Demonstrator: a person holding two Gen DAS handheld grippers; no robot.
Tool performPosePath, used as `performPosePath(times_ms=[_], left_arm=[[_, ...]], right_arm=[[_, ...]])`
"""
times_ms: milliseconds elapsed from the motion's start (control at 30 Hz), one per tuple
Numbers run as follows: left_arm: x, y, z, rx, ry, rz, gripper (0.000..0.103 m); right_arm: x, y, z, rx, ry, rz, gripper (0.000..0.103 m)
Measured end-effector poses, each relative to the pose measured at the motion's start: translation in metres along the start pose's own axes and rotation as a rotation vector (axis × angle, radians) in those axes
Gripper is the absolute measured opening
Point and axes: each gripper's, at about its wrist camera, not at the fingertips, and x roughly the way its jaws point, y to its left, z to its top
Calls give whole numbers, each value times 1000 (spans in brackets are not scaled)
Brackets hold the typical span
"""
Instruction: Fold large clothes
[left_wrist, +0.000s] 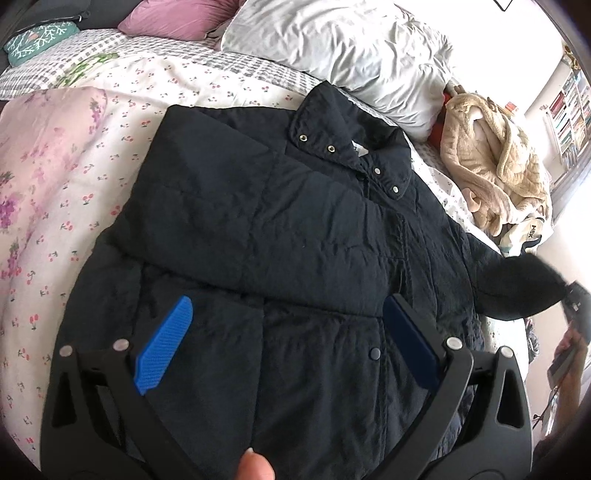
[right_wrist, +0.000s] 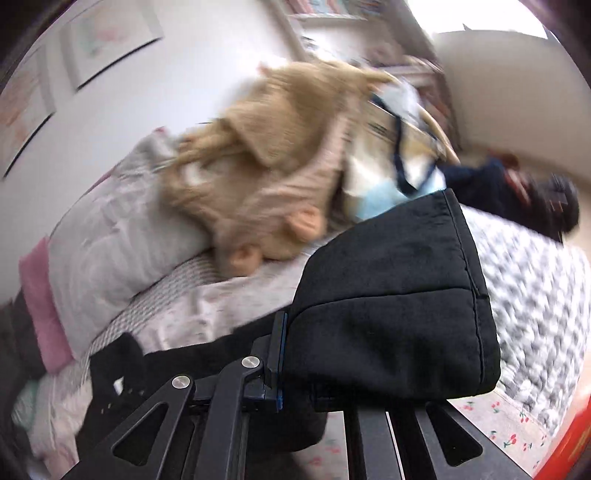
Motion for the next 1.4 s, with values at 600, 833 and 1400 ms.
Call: performPosePath(times_ms=[600, 833, 1400], left_arm=[[-19, 32, 5, -41, -12, 30, 102], [-15, 31, 6, -35, -1, 25, 102], [66, -43, -16, -16, 175, -191, 71]], right_arm=[[9, 255, -162, -545, 237, 241, 10], [68, 267, -264, -621, 610, 348, 41], [39, 144, -202, -218, 532, 462, 80]])
